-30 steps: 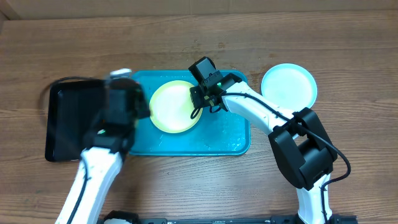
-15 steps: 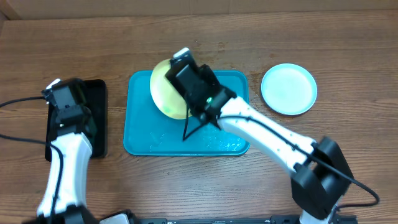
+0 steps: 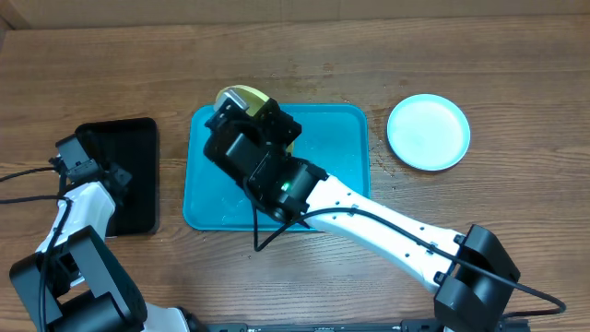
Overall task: Clean dirty plates on tray and stack at the side
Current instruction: 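Lift the yellow-green plate with the right gripper, left arm retracting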
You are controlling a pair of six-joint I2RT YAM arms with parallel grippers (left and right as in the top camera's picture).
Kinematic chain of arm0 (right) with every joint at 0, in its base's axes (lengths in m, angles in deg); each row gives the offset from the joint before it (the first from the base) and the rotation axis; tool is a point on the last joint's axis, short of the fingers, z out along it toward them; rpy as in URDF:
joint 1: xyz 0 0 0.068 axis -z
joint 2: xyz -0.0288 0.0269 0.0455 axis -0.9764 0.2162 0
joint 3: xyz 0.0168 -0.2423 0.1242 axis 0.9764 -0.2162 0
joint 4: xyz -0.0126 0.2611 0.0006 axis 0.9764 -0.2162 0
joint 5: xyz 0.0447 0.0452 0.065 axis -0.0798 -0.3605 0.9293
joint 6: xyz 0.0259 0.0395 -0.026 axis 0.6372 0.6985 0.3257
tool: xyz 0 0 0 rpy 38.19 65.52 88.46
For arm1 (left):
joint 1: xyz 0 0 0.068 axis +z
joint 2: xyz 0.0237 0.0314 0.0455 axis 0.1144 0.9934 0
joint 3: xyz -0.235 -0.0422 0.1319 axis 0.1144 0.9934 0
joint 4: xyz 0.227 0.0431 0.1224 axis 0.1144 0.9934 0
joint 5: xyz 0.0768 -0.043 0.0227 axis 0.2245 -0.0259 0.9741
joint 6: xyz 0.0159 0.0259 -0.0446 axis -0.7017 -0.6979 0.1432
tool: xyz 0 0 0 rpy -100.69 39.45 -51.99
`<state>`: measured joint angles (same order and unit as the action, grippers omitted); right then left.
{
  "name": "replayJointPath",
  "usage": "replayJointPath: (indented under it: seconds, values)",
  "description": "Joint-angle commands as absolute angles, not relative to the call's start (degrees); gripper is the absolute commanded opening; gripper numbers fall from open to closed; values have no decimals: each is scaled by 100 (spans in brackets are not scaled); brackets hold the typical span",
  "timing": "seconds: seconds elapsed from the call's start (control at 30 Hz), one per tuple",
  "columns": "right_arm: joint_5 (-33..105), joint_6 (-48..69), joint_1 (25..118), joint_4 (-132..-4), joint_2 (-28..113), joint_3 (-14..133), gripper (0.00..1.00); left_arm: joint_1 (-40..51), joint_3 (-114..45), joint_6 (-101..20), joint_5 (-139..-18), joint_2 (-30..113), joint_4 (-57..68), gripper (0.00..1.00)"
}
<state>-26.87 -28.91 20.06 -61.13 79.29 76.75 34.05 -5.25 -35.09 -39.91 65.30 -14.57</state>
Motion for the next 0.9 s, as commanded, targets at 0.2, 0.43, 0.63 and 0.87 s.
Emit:
replayJointPath:
  seconds: [0.2,0.43,0.63,0.87]
  values:
    - [-3102,-3396,1967,-5973,7817,7789,4,3425,-769,-3646,-4649,6423,-1457,46]
    - [-3196,-3977,1967,-5643,7817,7789,4,3425,-1351,-3666,-4955,5542,-1035,59]
    - [-3539,-4189,1967,-5250,7817,7785,4,3427,-1384,-3666,-5207,4884,-904,93]
    - [-2075,-3824,2218,-6216,7846,7595,4,3425,-1379,-3664,-5220,4956,-487,100]
